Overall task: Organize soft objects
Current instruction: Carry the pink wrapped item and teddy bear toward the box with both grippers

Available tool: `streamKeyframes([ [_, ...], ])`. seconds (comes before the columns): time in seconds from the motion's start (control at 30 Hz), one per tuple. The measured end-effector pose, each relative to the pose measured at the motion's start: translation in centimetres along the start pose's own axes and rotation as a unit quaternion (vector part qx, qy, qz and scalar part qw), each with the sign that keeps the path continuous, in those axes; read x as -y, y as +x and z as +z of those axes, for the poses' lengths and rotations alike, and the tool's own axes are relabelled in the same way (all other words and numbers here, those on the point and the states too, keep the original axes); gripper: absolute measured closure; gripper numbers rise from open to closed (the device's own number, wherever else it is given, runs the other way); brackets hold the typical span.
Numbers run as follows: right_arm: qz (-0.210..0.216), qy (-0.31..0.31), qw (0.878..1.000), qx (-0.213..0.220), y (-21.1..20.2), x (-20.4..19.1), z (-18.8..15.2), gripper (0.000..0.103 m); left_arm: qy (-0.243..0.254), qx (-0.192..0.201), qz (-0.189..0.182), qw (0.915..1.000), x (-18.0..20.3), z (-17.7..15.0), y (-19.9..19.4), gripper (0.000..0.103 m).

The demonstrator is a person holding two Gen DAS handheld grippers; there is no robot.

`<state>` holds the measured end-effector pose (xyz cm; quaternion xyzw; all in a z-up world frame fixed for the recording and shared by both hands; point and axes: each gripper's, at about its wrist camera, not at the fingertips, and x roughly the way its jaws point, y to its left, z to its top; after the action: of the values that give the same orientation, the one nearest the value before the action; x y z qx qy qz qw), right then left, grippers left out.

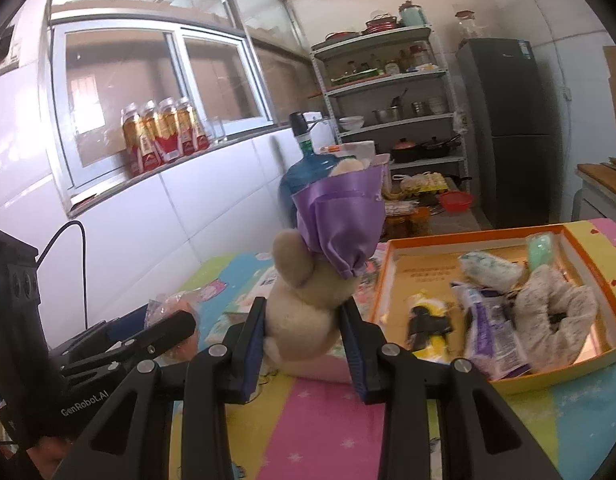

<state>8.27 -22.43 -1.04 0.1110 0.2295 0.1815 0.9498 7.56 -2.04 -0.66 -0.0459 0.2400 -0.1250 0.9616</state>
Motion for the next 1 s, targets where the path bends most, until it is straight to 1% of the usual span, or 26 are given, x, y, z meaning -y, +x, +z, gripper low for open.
streamKeyframes([
  [0.33, -0.021, 0.012, 1.000, 0.013, -1.0, 4.2, 1.8, 0.067, 0.017, -0.005, -0.017, 0.9997, 4.2, 2.0, 2.5, 0.038],
  [0.67, -0.043, 0.026, 0.998, 0.029, -2.3, 7.9, 2.5, 0.067, 0.028, -0.004, -0.035, 0.9990, 8.0, 3.8, 4.8, 0.038],
  [0.8, -0.060, 0.030, 0.997, 0.035, -2.9, 9.7, 2.8, 0.067, 0.031, -0.008, -0.040, 0.9987, 9.2, 4.4, 6.2, 0.038],
  [1.0, -0.067, 0.041, 0.996, 0.036, -2.8, 12.4, 3.0, 0.067, 0.031, -0.018, -0.043, 0.9984, 10.9, 5.1, 8.7, 0.038],
])
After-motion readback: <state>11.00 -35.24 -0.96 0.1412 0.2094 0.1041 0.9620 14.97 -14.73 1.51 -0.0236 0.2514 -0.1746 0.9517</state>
